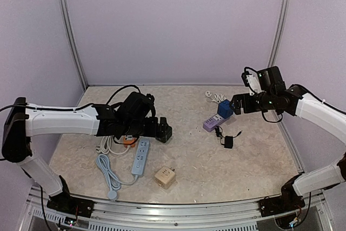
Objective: Insert the plug
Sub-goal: Pick up the plug at the center of the board.
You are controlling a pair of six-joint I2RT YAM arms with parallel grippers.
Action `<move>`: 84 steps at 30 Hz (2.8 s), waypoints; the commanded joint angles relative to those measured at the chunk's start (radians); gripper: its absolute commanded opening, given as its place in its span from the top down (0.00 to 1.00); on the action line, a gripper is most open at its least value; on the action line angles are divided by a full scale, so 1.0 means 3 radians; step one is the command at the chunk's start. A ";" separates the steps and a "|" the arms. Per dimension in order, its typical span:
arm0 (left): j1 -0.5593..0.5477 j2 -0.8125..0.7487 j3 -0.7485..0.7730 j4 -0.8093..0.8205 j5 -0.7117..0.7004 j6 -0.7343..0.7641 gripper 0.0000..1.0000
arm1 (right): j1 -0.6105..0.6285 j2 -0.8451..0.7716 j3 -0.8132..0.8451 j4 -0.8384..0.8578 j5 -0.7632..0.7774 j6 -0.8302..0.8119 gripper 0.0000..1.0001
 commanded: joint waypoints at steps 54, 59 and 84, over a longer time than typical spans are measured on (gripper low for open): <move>0.0430 0.0725 0.0209 0.1011 0.1621 0.0698 0.70 | 0.0206 -0.0192 -0.0254 0.0094 -0.0454 0.0046 0.00; 0.0428 0.0303 -0.0417 0.1798 0.2051 0.0914 0.83 | 0.0263 -0.0195 -0.0320 0.0146 -0.0635 -0.0077 0.00; 0.0016 -0.0400 -0.1263 0.3214 0.2538 0.1542 0.89 | 0.1091 -0.0250 -0.0647 0.0881 -0.1576 -0.0811 0.00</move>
